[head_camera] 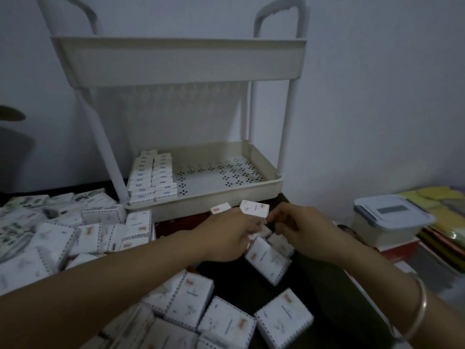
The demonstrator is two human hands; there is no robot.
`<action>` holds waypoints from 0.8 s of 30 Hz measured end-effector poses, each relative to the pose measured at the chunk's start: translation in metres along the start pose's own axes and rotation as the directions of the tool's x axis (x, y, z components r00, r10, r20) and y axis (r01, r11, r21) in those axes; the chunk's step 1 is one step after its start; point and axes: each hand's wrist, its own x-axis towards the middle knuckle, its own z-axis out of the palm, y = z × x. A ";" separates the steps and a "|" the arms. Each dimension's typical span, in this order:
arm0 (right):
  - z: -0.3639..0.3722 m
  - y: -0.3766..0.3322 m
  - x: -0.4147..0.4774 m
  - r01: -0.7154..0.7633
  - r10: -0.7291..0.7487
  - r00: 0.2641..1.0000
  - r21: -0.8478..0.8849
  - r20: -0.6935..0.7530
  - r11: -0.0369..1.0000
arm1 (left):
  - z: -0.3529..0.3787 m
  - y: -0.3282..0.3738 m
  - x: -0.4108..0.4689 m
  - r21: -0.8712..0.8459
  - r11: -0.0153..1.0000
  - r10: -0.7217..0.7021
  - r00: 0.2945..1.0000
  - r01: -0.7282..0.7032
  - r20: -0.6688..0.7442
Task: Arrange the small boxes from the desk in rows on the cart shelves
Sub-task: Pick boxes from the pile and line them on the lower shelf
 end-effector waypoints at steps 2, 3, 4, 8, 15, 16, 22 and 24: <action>0.003 -0.003 -0.008 0.010 -0.005 0.998 -0.077 0.064 0.997 | 0.001 -0.004 -0.003 0.133 0.991 -0.009 0.999 0.003 0.042; 0.005 -0.006 -0.011 0.013 -0.003 0.996 -0.104 0.092 0.994 | -0.001 -0.004 -0.005 0.184 0.983 -0.011 0.998 -0.001 0.064; 0.007 -0.009 -0.013 0.017 -0.004 0.994 -0.118 0.107 0.993 | -0.005 -0.002 -0.007 0.211 0.977 -0.021 0.996 0.002 0.091; 0.013 -0.022 -0.016 0.055 -0.032 0.989 -0.159 0.143 0.986 | -0.018 0.004 -0.019 0.223 0.974 -0.090 0.979 0.048 0.183; 0.024 -0.036 -0.017 0.100 -0.053 0.973 -0.202 0.223 0.974 | -0.021 -0.011 -0.043 -0.028 0.969 -0.241 0.959 0.247 0.147; 0.024 -0.037 -0.017 0.100 -0.052 0.971 -0.196 0.235 0.976 | -0.019 -0.014 -0.045 -0.061 0.960 -0.263 0.953 0.275 0.149; 0.029 -0.036 -0.015 0.141 -0.104 0.967 -0.147 0.234 0.979 | -0.012 -0.020 -0.054 -0.196 0.893 -0.374 0.910 0.406 0.179; 0.031 -0.036 -0.013 0.155 -0.123 0.964 -0.122 0.236 0.980 | -0.011 -0.019 -0.054 -0.251 0.871 -0.385 0.905 0.422 0.184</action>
